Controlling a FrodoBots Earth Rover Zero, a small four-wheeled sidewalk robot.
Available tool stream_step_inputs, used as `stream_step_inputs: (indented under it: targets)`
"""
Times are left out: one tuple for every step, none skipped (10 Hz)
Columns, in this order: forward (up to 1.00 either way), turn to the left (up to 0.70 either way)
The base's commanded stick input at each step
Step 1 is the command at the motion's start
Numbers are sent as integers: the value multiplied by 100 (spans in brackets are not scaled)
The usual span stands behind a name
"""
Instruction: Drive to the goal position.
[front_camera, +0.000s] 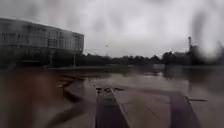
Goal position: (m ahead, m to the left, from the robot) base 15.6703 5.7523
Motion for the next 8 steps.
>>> stream_step_inputs:
  targets:
    - [70, 8]
    - [70, 35]
    - [70, 35]
    - [70, 35]
    - [70, 35]
    - [70, 35]
    - [70, 35]
    - [70, 35]
